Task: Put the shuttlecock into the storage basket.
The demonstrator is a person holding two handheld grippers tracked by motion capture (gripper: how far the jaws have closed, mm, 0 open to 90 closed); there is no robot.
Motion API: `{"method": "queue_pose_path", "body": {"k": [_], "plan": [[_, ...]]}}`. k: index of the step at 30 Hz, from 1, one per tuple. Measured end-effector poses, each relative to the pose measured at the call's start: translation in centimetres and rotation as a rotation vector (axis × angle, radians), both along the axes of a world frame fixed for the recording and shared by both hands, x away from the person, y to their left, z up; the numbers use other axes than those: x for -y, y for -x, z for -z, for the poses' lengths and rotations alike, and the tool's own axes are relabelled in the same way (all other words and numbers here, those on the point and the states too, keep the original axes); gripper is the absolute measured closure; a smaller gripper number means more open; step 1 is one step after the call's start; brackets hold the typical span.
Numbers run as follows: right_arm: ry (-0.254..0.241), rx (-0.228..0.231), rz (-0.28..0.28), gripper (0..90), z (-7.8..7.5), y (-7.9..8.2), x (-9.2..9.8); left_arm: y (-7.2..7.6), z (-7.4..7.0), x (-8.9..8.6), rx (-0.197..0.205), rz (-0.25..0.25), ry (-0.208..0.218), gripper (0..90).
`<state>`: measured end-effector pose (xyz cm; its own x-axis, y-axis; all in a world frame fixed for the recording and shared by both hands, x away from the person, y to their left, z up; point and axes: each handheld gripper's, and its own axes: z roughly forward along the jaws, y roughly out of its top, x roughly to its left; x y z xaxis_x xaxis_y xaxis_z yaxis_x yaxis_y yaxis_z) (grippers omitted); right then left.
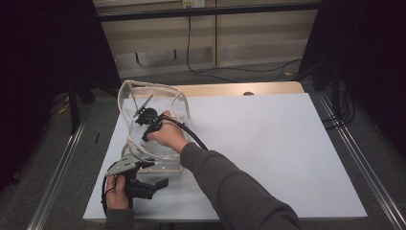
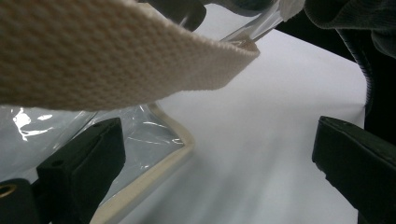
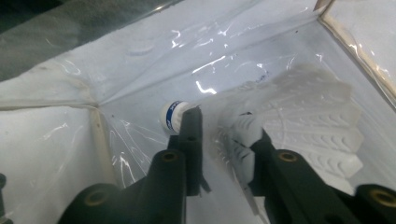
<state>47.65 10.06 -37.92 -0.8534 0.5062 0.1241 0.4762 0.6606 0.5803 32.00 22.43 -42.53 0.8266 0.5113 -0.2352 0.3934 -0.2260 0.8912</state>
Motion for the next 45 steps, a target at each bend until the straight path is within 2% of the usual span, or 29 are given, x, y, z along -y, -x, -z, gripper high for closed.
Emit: {"method": "queue_pose_path", "body": {"k": [4, 13, 23, 25, 33, 39, 45], "plan": [[0.003, -0.011, 0.015, 64.3, 0.2, 0.0, -0.1, 0.0, 0.0, 0.0, 0.002, 0.001, -0.002, 2.8], [0.016, 0.018, 0.035, 53.7, -0.1, 0.0, 0.1, 0.0, 0.0, 0.0, 0.004, 0.001, -0.001, 2.8], [0.037, 0.021, 0.073, 40.5, -0.3, -0.2, 0.4, 0.0, 0.0, 0.0, 0.006, 0.001, 0.001, 2.8], [0.057, 0.038, 0.076, 38.4, -0.3, -0.2, 0.5, 0.0, 0.0, 0.0, 0.006, 0.001, 0.001, 2.8], [0.062, 0.06, 0.095, 28.7, -1.0, -0.2, 0.9, 0.0, 0.0, 0.0, 0.008, 0.001, 0.0, 2.8], [0.048, 0.062, 0.11, 26.2, -1.7, 0.0, 1.4, 0.1, -0.1, 0.0, 0.009, -0.002, -0.002, 2.8], [0.035, 0.068, 0.097, 23.8, -2.2, 0.2, 1.5, 0.1, -0.1, 0.0, 0.01, -0.002, -0.003, 2.8]]}}
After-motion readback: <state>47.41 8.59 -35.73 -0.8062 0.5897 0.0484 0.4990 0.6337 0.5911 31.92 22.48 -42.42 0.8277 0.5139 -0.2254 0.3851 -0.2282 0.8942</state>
